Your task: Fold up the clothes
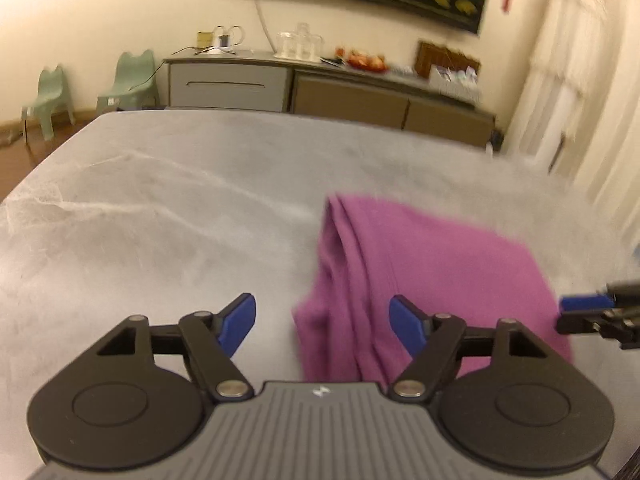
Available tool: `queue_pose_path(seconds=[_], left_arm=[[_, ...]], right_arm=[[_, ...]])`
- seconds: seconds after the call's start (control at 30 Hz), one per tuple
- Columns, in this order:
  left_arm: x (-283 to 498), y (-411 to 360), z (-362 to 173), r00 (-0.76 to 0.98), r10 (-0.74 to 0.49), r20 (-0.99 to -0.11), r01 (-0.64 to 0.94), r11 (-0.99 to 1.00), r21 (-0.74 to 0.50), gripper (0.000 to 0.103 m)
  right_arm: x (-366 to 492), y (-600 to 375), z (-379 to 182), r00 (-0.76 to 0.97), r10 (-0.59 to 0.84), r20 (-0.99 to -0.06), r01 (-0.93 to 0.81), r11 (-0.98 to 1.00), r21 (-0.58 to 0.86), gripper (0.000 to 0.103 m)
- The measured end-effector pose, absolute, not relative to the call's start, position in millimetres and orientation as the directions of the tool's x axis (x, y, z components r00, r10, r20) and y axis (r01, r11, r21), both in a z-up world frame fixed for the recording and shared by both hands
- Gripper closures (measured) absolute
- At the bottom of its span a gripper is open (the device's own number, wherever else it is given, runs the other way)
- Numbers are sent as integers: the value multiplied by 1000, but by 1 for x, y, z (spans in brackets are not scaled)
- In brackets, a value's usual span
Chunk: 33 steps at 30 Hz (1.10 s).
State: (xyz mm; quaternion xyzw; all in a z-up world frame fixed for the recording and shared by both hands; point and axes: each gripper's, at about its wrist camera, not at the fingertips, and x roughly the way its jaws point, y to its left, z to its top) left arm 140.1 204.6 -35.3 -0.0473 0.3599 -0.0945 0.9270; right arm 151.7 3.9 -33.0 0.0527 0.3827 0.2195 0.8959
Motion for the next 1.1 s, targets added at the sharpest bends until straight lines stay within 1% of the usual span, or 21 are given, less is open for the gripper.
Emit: queue_pose_path(seconds=[0.07, 0.1, 0.13, 0.27, 0.37, 0.4, 0.43, 0.47, 0.5, 0.53, 0.6, 0.63, 0.67, 0.7, 0.73, 0.8, 0.9, 0.97, 1.03, 1.07, 1.1], left_arm=[[165, 218, -27, 718, -221, -660, 114, 973, -202, 29], [181, 220, -27, 704, -248, -665, 126, 966, -227, 29], [197, 220, -27, 688, -276, -671, 139, 958, -252, 29], [247, 206, -40, 634, -363, -683, 195, 929, -313, 28], [271, 193, -56, 581, -420, -697, 208, 905, -371, 28], [275, 186, -60, 563, -426, -708, 225, 904, -364, 28], [279, 179, -64, 545, -431, -719, 244, 902, -355, 28], [281, 172, -67, 532, -430, -729, 262, 903, -341, 35], [280, 169, -67, 537, -431, -725, 272, 902, -335, 48], [279, 167, -67, 543, -432, -720, 281, 901, -330, 54], [276, 169, -65, 563, -436, -702, 273, 900, -340, 65], [275, 174, -63, 577, -438, -689, 254, 899, -358, 67], [273, 179, -61, 592, -439, -676, 235, 896, -376, 71], [273, 188, -64, 596, -439, -673, 194, 892, -409, 76], [274, 198, -69, 599, -438, -670, 152, 884, -442, 79], [275, 217, -77, 605, -437, -665, 67, 861, -504, 78], [274, 230, -78, 619, -419, -665, 25, 856, -516, 74], [272, 236, -69, 656, -336, -676, -13, 890, -455, 75], [271, 238, -54, 688, -327, -648, 39, 908, -416, 72], [271, 231, -46, 691, -345, -635, 119, 921, -370, 61], [270, 224, -38, 691, -365, -624, 202, 926, -318, 42]], right_arm=[[158, -12, -23, 643, 448, -621, -327, 894, 307, 50], [166, -18, -22, 653, 454, -606, -310, 891, 333, 46], [176, -22, -21, 660, 456, -596, -292, 888, 357, 45], [222, -27, -36, 674, 429, -602, -219, 894, 392, 45], [244, -31, -53, 664, 419, -619, -180, 894, 411, 40], [248, -32, -58, 657, 425, -622, -176, 890, 422, 37], [251, -34, -63, 650, 437, -621, -176, 882, 437, 36], [253, -36, -66, 640, 464, -613, -184, 867, 463, 38], [255, -38, -67, 625, 499, -601, -199, 846, 495, 54], [258, -40, -67, 607, 538, -584, -217, 820, 530, 69], [263, -41, -65, 595, 586, -551, -240, 783, 574, 79], [265, -42, -63, 597, 596, -537, -247, 773, 584, 86], [266, -42, -61, 603, 602, -523, -255, 767, 589, 87], [266, -42, -59, 610, 601, -517, -263, 769, 583, 90], [265, -40, -57, 617, 589, -521, -272, 782, 561, 96], [264, -34, -58, 624, 543, -561, -264, 823, 503, 97], [262, -23, -63, 632, 482, -606, -273, 871, 408, 97], [261, -17, -58, 639, 455, -620, -278, 888, 366, 97], [259, -15, -46, 645, 441, -624, -294, 897, 329, 96], [258, -15, -40, 651, 436, -622, -306, 900, 311, 93], [257, -16, -34, 656, 433, -618, -321, 901, 291, 81]])
